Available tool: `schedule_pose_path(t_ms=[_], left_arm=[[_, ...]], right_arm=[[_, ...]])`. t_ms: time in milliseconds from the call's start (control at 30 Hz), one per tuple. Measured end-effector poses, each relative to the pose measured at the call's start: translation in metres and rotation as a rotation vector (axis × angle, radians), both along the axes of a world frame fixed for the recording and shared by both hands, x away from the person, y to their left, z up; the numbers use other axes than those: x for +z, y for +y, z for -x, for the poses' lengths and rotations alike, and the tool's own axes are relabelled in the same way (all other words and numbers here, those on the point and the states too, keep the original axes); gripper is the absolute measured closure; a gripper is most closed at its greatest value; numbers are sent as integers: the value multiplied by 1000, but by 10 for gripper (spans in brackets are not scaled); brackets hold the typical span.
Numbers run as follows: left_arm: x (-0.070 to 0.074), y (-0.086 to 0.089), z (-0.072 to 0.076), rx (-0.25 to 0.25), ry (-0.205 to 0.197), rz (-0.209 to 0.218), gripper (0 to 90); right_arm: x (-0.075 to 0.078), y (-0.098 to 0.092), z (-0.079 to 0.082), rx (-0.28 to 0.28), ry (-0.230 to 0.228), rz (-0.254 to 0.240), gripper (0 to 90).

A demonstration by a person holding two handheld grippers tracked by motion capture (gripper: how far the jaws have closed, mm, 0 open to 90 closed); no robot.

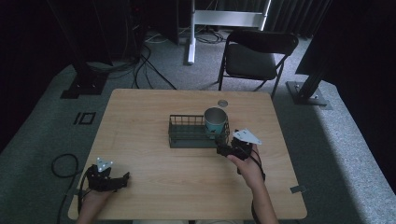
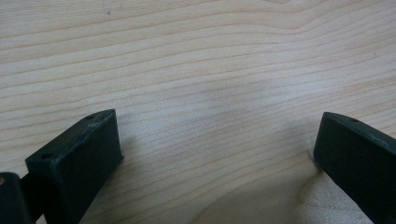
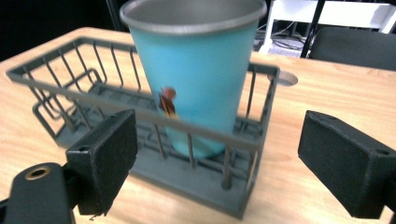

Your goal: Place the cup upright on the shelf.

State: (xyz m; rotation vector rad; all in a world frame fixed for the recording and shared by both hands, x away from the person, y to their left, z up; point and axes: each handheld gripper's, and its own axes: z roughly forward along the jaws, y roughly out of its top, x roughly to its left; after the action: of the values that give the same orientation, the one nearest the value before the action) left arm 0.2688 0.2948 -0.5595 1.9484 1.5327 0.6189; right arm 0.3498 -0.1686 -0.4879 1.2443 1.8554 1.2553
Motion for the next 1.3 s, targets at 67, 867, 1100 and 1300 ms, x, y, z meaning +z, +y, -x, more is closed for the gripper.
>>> schedule_pose_path(t_ms=[67, 867, 1100, 1300], left_arm=[[0, 0, 0, 0, 1, -1, 14], [0, 0, 0, 0, 1, -1, 14], [0, 0, 0, 0, 1, -1, 14], [0, 0, 0, 0, 1, -1, 14]], right_arm=[[-4, -3, 2, 7, 7, 4, 117], [-45, -53, 29, 8, 114, 46, 117], [-51, -71, 40, 7, 143, 68, 117], [-52, -87, 49, 10, 175, 97, 117]])
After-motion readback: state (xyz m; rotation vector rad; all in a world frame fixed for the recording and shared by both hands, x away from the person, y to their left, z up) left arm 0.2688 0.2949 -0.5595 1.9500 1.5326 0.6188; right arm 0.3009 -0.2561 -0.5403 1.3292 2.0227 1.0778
